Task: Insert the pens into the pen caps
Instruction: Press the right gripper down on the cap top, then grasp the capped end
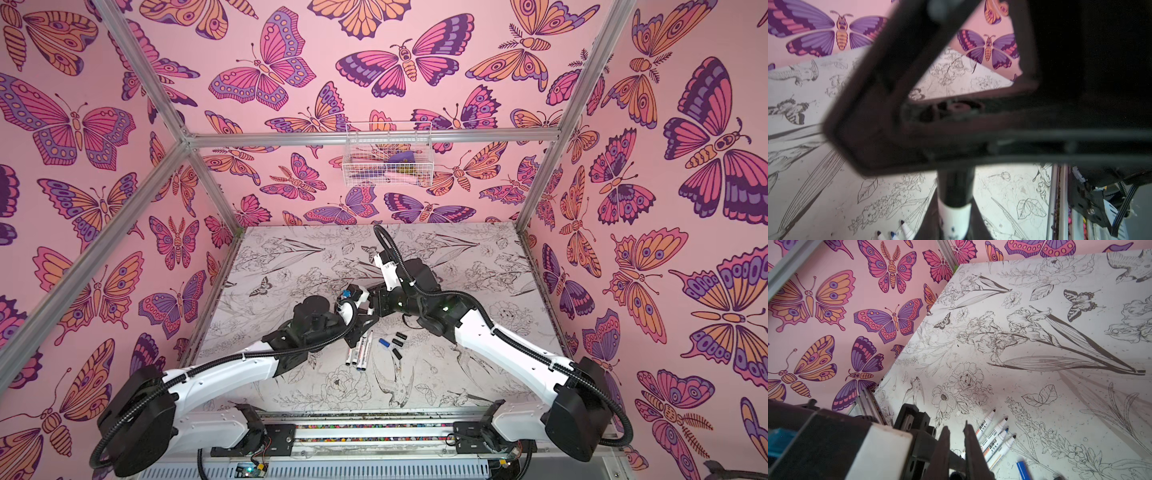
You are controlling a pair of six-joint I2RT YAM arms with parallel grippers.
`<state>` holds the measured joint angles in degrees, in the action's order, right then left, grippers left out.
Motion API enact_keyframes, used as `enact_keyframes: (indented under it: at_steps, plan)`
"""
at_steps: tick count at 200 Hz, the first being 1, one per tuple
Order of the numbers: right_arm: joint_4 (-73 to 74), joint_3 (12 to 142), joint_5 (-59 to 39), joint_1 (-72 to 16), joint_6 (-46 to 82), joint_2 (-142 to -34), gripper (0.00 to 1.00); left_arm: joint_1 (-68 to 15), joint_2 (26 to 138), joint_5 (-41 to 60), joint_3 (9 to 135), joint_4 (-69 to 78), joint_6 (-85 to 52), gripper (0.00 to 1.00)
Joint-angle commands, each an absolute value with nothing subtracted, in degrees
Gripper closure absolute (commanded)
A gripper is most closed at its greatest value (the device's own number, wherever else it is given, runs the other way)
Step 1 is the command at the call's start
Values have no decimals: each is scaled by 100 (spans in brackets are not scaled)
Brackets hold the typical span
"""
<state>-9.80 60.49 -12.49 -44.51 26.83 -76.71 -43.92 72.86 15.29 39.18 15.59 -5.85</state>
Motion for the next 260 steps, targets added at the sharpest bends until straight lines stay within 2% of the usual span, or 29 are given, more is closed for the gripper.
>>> enact_keyframes:
  at_steps: [1,76,150,217,260]
  plan:
    - [-3533,5244,-2628,-5097,2663,-8248,100,-4274,7034,923,5223,6784,-385,100]
    - [-3108,5011,-3113,-4992,2682,-8288,100,-4210,7115,875,5561,6946,-208,100]
    - [-2957,4962,-3534,-4987,2626,-8205,100,-4212,7857,839,6282,7554,-387,100]
    - [-2284,4724,-4115,-4769,2875,-8064,100,-4162,7963,754,6583,7730,-501,100]
    - [-1633,4415,-4440,-4122,3383,-7233,100,-4104,7445,1939,5602,7137,-1337,100]
